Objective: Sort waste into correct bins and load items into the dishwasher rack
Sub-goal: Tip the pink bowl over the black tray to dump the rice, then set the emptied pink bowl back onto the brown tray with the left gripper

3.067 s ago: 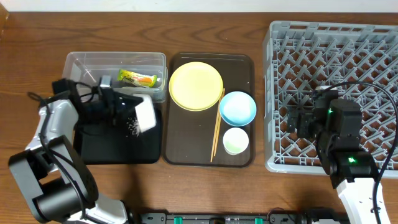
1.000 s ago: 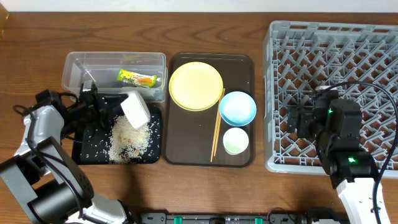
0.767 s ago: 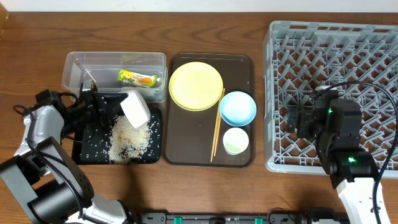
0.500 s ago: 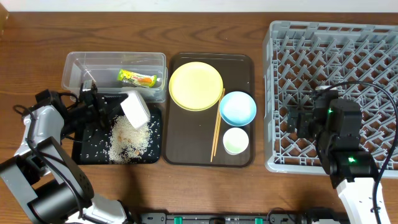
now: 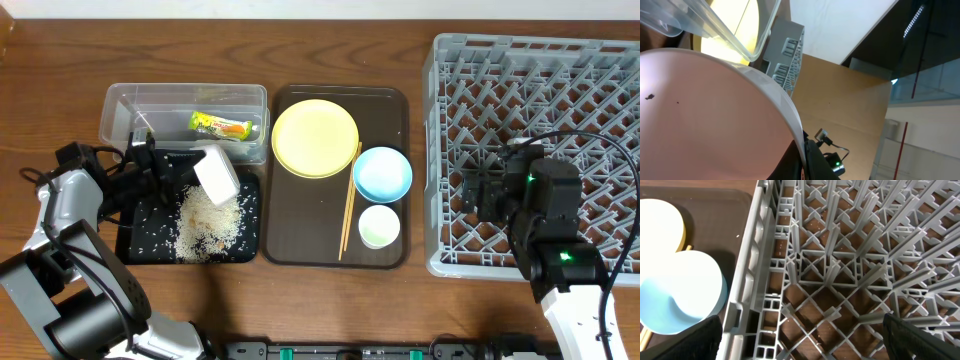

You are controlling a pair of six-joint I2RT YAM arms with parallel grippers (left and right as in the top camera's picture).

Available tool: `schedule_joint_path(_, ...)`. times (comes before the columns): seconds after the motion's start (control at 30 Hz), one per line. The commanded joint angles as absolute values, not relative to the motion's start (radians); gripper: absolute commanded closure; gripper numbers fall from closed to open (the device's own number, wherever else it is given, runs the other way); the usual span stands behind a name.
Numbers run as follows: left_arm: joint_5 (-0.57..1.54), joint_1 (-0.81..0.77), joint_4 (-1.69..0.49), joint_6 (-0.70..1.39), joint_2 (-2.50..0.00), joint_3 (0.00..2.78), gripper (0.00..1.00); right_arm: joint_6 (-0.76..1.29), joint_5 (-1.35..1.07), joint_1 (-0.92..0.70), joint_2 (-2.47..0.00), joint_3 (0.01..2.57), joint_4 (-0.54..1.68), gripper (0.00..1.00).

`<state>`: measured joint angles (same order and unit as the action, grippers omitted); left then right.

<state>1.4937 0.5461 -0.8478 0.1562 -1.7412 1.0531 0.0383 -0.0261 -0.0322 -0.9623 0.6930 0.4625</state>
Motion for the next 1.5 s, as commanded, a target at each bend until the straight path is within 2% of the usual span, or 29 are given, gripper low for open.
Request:
schedule_joint_path(0.0,1.493,0.537,-0.847,0.131,-1.740,1.047,0.94,0.048,-0.027,-0.043,-0.967,0.714,0.461,0.01)
schedule_joint_path(0.13,1.433,0.507,-0.848,0.119,-1.709,1.047,0.94,0.048,-0.027,-0.043,-0.967,0.714,0.461,0.01)
schedule_joint_path(0.3,1.237,0.397,-0.846,0.119,-1.594,1.047,0.94,0.048,-0.027,-0.043,-0.967,0.714,0.461,0.01)
schedule_joint_path(0.57,0.757,0.044,-0.788,0.120,-1.430,1.047,0.94,0.048,-0.027,-0.043,-0.967,0.714,0.461,0.01)
schedule_joint_path(0.83,0.389,-0.296,-0.648,0.132,-1.485,1.047,0.94,0.048,-0.027,-0.043,-0.967,0.714,0.461,0.01)
schedule_joint_path(1.03,0.298,-0.428,-0.577,0.136,-1.581,1.047,0.94,0.048,-0.027,-0.043,-0.967,0.714,0.461,0.01)
schedule_joint_path(1.33,0.302,-0.471,-0.552,0.178,-1.659,1.047,0.93,0.048,-0.027,-0.043,-0.967,0.714,0.461,0.01)
schedule_joint_path(1.43,0.302,-0.471,-0.544,0.178,-1.658,1.047,0.78,0.048,-0.027,-0.043,-0.967,0.714,0.461,0.01)
schedule_joint_path(1.47,0.307,-0.471,-0.545,0.178,-1.657,1.048,0.75,0.048,-0.027,-0.043,-0.967,0.714,0.461,0.01)
